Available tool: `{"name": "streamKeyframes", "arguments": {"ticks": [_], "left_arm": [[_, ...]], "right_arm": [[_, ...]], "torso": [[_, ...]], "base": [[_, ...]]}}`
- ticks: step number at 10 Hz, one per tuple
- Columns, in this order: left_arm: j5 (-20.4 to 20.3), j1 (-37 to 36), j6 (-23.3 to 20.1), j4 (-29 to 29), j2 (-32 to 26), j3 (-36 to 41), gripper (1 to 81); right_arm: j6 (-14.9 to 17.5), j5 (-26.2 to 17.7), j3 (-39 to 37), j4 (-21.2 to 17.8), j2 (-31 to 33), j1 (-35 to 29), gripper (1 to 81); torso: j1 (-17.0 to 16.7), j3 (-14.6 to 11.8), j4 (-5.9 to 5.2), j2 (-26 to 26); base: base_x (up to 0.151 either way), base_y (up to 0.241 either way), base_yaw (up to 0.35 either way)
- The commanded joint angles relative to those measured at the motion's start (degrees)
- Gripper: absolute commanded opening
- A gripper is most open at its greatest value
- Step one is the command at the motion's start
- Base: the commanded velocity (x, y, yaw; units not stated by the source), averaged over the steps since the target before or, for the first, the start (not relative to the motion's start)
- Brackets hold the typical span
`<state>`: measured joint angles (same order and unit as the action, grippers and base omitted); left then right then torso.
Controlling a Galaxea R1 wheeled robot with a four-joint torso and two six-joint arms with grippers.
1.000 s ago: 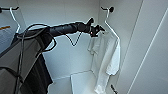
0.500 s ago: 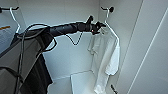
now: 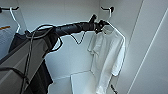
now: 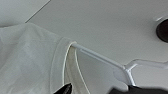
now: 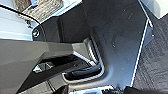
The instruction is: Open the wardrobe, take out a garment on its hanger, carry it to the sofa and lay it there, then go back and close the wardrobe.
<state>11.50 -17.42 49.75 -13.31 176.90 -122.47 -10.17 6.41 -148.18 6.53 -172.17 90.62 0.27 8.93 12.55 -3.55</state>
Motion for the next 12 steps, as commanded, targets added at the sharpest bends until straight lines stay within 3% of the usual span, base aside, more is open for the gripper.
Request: {"name": "streamKeyframes", "arguments": {"ticks": [1, 6, 12], "left_arm": [[-3.2, -11.6, 0.0, 1.8, 0.4, -0.7, 81.1], [-8.1, -11.7, 0.2, 1.4, -4.5, 7.6, 81.1], [-9.7, -11.2, 0.2, 3.5, 2.8, 0.4, 81.1]], "right_arm": [[-0.2, -3.2, -1.2, 0.1, -1.0, -1.5, 81.1], [-0.2, -4.0, -3.3, 0.1, -2.2, -1.5, 81.1], [-0.3, -4.0, -3.3, 0.1, -2.2, -1.3, 81.1]], "torso": [[0.0, 0.0, 0.0, 0.0], [0.0, 0.0, 0.0, 0.0], [0.0, 0.0, 0.0, 0.0]], "base": [[0.0, 0.0, 0.0], [0.0, 0.0, 0.0], [0.0, 0.0, 0.0]]}}
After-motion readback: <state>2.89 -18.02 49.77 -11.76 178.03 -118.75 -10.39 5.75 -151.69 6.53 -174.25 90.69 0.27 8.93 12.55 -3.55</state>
